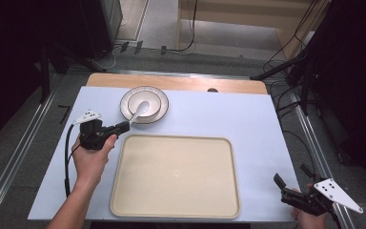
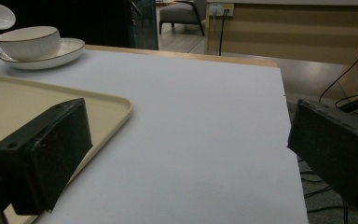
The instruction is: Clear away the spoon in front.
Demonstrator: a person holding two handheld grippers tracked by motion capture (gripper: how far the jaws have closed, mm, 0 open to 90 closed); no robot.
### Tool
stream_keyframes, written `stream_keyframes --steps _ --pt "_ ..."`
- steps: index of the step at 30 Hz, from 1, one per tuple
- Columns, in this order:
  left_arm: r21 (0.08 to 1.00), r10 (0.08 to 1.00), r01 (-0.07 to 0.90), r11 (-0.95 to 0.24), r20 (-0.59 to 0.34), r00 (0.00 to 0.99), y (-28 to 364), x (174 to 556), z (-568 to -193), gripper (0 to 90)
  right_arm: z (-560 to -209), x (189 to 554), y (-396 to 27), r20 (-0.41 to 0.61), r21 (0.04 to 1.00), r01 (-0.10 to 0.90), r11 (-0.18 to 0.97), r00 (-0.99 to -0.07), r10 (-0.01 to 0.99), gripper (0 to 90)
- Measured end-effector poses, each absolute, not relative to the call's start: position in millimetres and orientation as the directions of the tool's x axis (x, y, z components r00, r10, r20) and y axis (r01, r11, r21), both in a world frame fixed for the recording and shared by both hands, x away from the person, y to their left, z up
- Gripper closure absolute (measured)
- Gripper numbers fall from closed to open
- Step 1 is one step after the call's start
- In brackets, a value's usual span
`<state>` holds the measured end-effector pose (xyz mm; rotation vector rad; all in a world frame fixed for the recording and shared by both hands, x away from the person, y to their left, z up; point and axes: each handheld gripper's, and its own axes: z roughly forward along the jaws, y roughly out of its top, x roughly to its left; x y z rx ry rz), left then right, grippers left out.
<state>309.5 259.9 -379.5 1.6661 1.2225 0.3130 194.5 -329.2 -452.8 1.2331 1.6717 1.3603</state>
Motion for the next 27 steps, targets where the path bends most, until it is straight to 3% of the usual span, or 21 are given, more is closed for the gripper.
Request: stream_keyframes --steps 27 --pt "0.858 0.868 0.510 0.064 -0.299 0.395 269 223 -408 86.9 -453 194 -326 0.075 0.963 0.268 0.024 -0.352 0.933 0.0"
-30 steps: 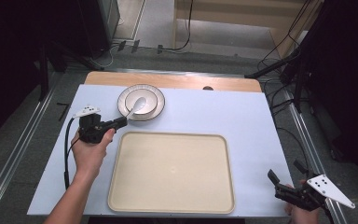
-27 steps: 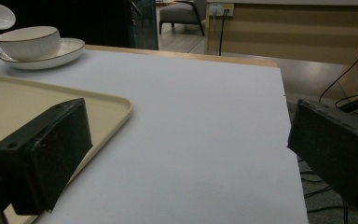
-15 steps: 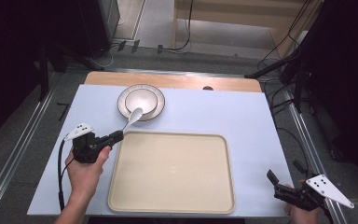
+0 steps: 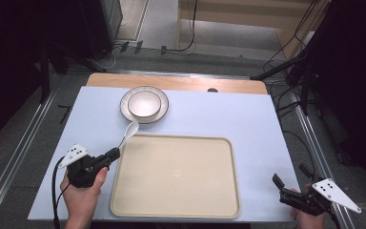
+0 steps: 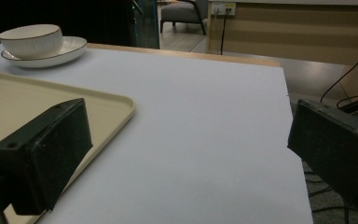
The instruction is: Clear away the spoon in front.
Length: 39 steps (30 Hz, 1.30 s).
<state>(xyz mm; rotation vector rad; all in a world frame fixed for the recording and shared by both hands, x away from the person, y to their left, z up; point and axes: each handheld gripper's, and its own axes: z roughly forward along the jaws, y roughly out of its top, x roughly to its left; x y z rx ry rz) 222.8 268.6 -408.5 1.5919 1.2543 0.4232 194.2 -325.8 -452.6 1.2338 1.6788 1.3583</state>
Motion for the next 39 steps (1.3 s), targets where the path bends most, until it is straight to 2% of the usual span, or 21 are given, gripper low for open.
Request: stream_keyframes --steps 17,22,39 --pt "0.834 0.891 0.546 0.074 -0.302 0.340 263 218 -432 86.8 -453 195 -326 0.075 0.964 0.266 0.024 -0.357 0.931 0.0" --pt "0.818 0.883 0.563 0.114 -0.344 0.321 267 219 -436 86.8 -453 196 -325 0.075 0.964 0.265 0.025 -0.361 0.929 0.0" --pt "0.786 0.909 0.610 0.100 -0.322 0.265 261 226 -452 86.6 -453 195 -325 0.072 0.964 0.264 0.028 -0.361 0.930 0.0"
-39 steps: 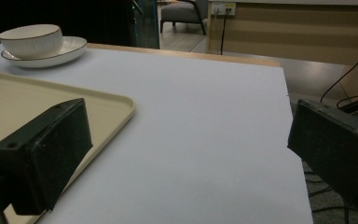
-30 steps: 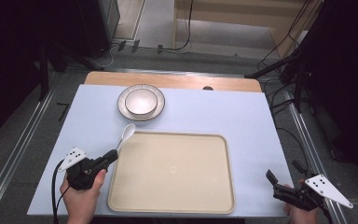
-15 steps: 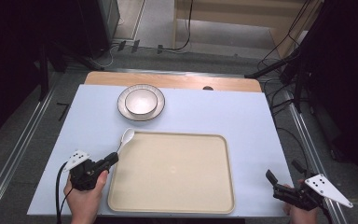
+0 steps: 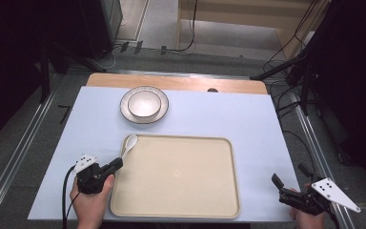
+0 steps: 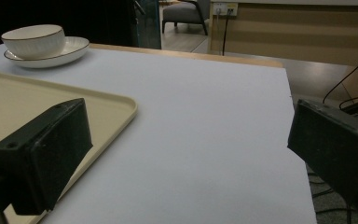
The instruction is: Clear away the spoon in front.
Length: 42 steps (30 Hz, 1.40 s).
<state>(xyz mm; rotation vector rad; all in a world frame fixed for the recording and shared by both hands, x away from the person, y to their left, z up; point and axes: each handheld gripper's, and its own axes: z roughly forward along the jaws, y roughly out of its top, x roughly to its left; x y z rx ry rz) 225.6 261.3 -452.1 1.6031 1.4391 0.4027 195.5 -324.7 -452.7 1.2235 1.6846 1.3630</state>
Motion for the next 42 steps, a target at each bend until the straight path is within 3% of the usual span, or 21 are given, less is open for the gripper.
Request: stream_keyframes --steps 6,12,13,18,21,22,24,25,27,34,42 --pt "0.745 0.903 0.660 0.100 -0.346 0.254 262 230 -461 85.4 -452 195 -325 0.073 0.964 0.263 0.027 -0.361 0.930 0.0" --pt "0.748 0.916 0.661 0.057 -0.302 0.262 258 233 -459 55.8 -453 196 -325 0.074 0.964 0.263 0.025 -0.361 0.930 0.0" --pt "0.756 0.929 0.654 0.029 -0.263 0.262 256 233 -457 51.6 -453 196 -325 0.073 0.964 0.263 0.027 -0.362 0.929 0.0" --pt "0.763 0.930 0.645 0.025 -0.254 0.264 258 234 -455 38.3 -453 195 -325 0.074 0.964 0.263 0.026 -0.360 0.930 0.0" --pt "0.765 0.929 0.644 0.013 -0.247 0.274 260 236 -453 23.2 -453 195 -325 0.075 0.964 0.264 0.025 -0.361 0.929 0.0" --pt "0.769 0.931 0.639 -0.004 -0.230 0.282 261 236 -452 14.1 -453 196 -325 0.073 0.964 0.263 0.027 -0.361 0.930 0.0" --pt "0.780 0.929 0.626 -0.027 -0.212 0.304 263 236 -449 12.7 -453 196 -325 0.073 0.964 0.264 0.028 -0.363 0.929 0.0" --pt "0.786 0.927 0.616 -0.042 -0.199 0.317 264 236 -447 4.8 -453 195 -324 0.070 0.964 0.264 0.031 -0.364 0.929 0.0" --pt "0.795 0.920 0.606 -0.037 -0.209 0.331 267 235 -445 0.0 -453 195 -324 0.071 0.964 0.264 0.030 -0.364 0.929 0.0" --pt "0.828 0.895 0.558 -0.057 -0.205 0.395 283 233 -438 0.0 -453 195 -325 0.074 0.964 0.263 0.025 -0.360 0.930 0.0" --pt "0.840 0.912 0.542 -0.040 -0.191 0.363 302 231 -434 0.0 -452 195 -325 0.074 0.965 0.262 0.025 -0.360 0.930 0.0"
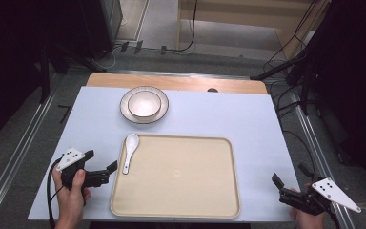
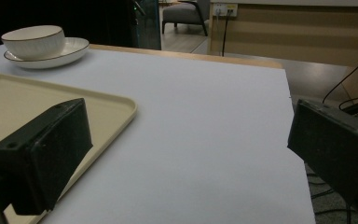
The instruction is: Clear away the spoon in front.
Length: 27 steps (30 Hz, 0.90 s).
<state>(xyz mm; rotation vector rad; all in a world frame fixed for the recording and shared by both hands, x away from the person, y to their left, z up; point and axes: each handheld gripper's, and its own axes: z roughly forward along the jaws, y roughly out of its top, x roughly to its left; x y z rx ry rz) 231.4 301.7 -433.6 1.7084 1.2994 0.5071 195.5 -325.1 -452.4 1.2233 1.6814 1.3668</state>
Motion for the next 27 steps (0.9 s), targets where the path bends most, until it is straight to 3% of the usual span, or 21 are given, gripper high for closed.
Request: stream_keyframes --steps 9,27 --pt "0.857 0.924 0.515 -0.012 -0.186 0.332 327 229 -430 0.0 -452 195 -325 0.072 0.965 0.261 0.027 -0.361 0.930 0.0" --pt "0.860 0.906 0.505 -0.069 -0.158 0.393 348 226 -432 0.0 -453 196 -325 0.075 0.964 0.264 0.024 -0.357 0.931 0.0"
